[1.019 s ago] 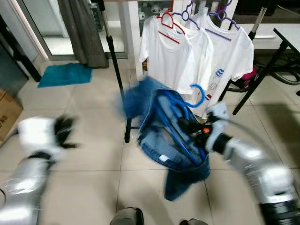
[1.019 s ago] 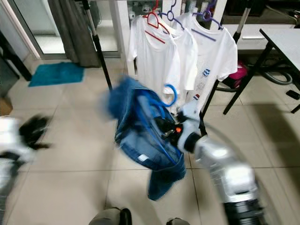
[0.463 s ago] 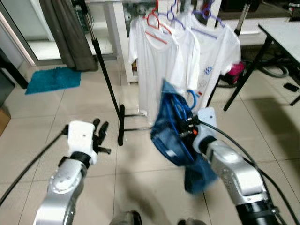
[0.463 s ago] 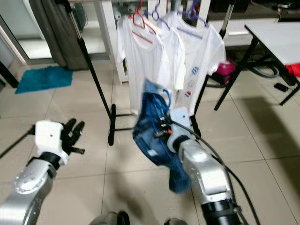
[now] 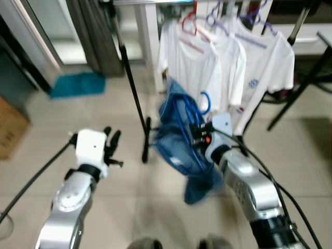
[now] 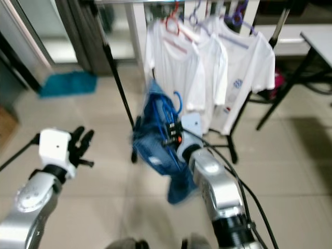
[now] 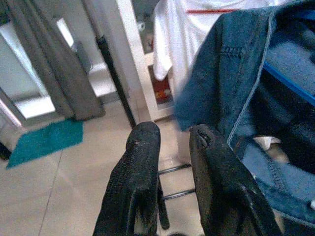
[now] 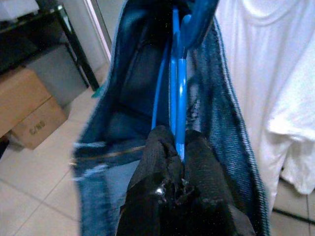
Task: Hang hanger
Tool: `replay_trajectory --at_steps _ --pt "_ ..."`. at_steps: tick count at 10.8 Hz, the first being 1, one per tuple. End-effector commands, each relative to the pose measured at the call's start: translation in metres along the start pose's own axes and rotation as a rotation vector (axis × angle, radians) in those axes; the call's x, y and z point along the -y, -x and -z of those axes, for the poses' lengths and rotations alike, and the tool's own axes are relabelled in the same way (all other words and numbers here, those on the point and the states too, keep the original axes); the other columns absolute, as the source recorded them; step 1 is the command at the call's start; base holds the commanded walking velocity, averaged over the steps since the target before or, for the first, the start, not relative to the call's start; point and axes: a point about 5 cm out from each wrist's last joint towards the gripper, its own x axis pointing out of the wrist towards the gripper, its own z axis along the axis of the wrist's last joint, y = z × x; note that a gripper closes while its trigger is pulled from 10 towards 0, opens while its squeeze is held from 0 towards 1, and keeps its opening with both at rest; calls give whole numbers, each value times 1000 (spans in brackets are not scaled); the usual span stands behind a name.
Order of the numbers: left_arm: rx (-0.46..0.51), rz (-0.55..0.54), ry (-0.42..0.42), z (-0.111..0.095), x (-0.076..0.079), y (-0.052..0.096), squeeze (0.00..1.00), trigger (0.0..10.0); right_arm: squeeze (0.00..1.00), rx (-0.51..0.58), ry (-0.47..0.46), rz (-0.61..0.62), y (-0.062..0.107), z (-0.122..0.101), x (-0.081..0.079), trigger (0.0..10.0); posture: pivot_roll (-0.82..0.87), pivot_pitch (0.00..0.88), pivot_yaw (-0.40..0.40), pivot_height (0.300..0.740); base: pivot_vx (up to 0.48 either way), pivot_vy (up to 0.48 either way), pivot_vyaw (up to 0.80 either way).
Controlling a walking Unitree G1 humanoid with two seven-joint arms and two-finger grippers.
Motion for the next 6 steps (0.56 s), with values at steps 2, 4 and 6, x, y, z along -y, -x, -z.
replay_trajectory --at_steps 2,4,6 --pt "-7 9 -16 -2 0 -1 0 10000 0 56 10 -19 -3 -12 -2 10000 -22 97 102 740 371 0 0" --pt "-16 -9 -3 -1 -3 6 0 10000 0 58 29 -37 -7 -15 -5 10000 -20 95 95 740 371 0 0" --pt "-25 -12 -5 2 -2 5 0 10000 0 45 95 -58 -8 -19 -6 10000 -24 89 87 740 371 0 0"
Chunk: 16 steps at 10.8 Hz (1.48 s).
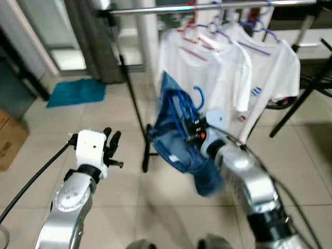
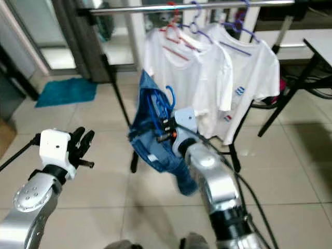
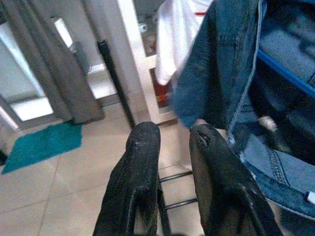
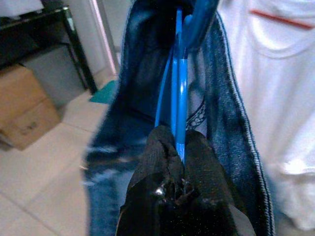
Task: Hang hanger
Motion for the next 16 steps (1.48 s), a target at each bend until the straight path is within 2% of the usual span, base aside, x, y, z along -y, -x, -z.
replay_trajectory --at_steps 1,4,6,8,11,13,14,16 --pt "-4 -11 -16 -1 -2 1 0 10000 0 30 15 -17 -1 -9 -2 10000 -30 85 76 740 371 0 0" --pt "-9 -7 -30 1 0 3 0 10000 0 -19 49 -77 -3 -9 -4 10000 -35 88 61 740 370 0 0" --pt "-18 -11 -46 3 0 8 0 10000 0 -18 15 -171 -5 -19 -9 10000 -36 96 47 740 371 0 0" --pt "-37 -1 -84 7 4 14 0 10000 0 6 -10 -268 -3 -32 -12 10000 -33 97 0 740 373 0 0" --pt "-39 -20 -87 8 6 19 0 10000 0 45 -85 -287 -4 -42 -8 10000 -29 96 -24 740 372 0 0" --pt "-41 -13 -100 8 6 18 0 10000 0 44 -85 -291 -5 -45 -8 10000 -25 90 -13 740 369 0 0" --pt "-39 -6 -107 7 6 16 0 10000 0 41 -76 -283 -6 -46 -8 10000 -27 89 2 740 371 0 0" --pt "-33 33 -124 4 6 13 0 10000 0 21 55 -199 -14 -53 -8 10000 -31 81 19 740 369 0 0"
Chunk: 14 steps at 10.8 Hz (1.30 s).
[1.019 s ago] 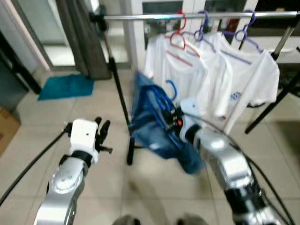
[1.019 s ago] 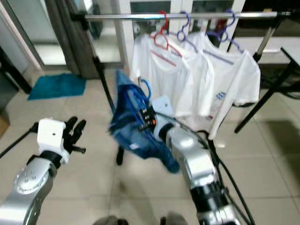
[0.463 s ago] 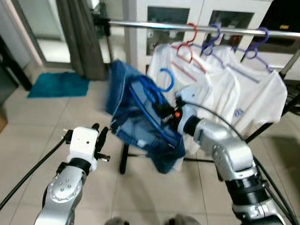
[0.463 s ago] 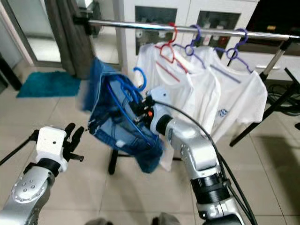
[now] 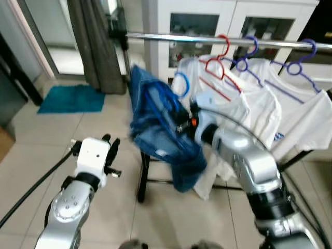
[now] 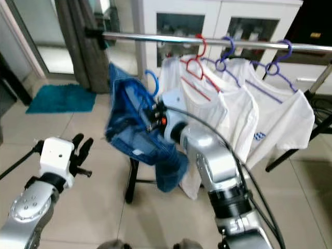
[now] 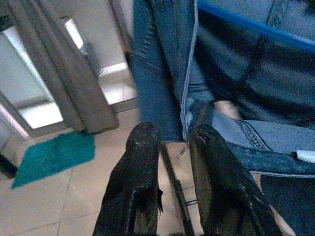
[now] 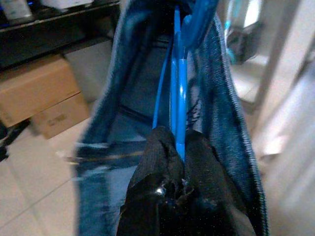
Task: Hang hanger
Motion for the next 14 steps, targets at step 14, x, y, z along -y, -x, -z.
replay_trajectory --at_steps 14 --pt "73 200 12 -16 14 0 0 10000 0 -38 49 262 -33 -27 9 10000 -4 99 44 740 328 0 0"
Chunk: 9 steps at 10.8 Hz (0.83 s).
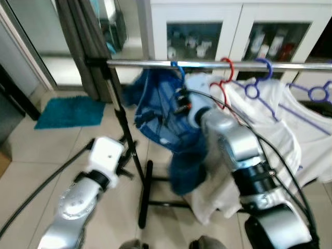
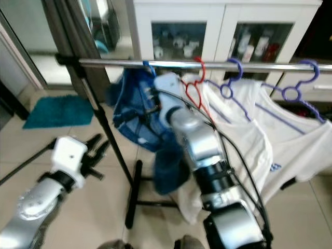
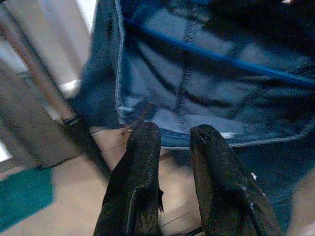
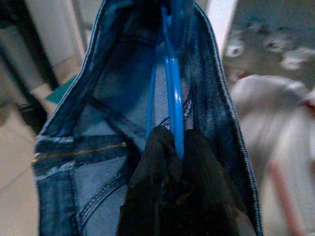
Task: Hang hanger
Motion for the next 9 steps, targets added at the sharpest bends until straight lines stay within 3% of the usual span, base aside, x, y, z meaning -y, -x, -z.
replay_trajectory --at_steps 1,9 --pt "6 -9 -9 -3 -5 4 0 10000 0 52 -4 -18 -4 -15 -6 10000 -1 100 49 740 0 0 0" --pt "13 16 -3 -5 -6 6 0 10000 0 0 3 -52 -31 -24 -13 10000 9 109 56 740 0 0 0"
